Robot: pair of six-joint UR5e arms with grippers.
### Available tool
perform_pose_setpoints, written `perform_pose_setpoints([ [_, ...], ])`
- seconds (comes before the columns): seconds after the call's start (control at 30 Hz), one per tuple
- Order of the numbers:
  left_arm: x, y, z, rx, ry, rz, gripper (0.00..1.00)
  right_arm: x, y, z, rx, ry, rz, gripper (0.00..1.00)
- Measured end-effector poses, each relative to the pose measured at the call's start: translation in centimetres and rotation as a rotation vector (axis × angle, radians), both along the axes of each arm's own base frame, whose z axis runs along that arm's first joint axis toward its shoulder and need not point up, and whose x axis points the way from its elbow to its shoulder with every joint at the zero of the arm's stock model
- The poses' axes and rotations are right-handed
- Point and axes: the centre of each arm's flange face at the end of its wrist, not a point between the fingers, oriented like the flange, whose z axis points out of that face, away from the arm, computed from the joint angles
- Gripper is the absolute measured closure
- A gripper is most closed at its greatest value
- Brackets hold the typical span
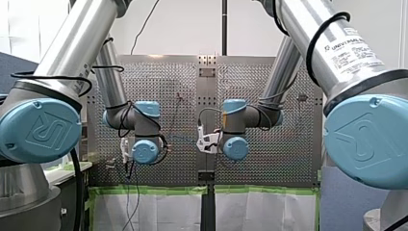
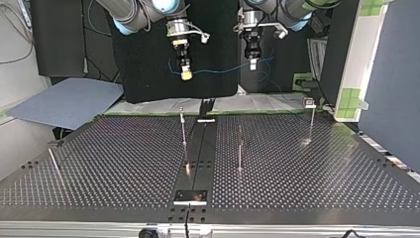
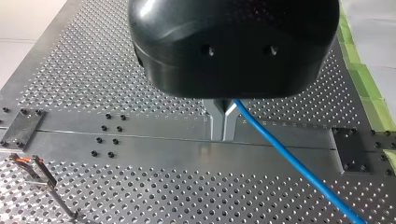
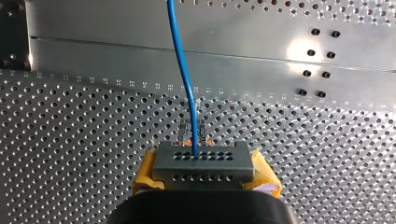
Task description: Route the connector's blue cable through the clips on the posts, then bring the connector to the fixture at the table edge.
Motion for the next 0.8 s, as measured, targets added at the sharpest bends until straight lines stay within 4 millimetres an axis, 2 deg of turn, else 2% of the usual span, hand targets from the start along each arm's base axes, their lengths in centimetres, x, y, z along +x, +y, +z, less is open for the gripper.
perform_pose_setpoints([
  [0.37, -0.1, 0.0, 0.0, 0.003, 0.006, -0.001, 1.0, 0.0, 0.0, 0.0, 0.0, 0.0, 0.0, 1.0],
  [0.5, -0.9, 0.2, -0.4, 0.018, 0.03, -0.016, 1.0, 0.0, 0.0, -0.1, 0.002, 0.001, -0.001, 1.0],
  [0.63, -2.0, 0.6, -1.0, 0.036, 0.059, -0.026, 1.0, -0.5, 0.4, -1.5, 0.029, 0.025, -0.001, 1.0],
  [0.8, -2.3, 0.8, -1.1, 0.04, 0.066, -0.027, 1.0, -0.8, 0.7, -2.6, 0.046, 0.041, -0.001, 1.0],
])
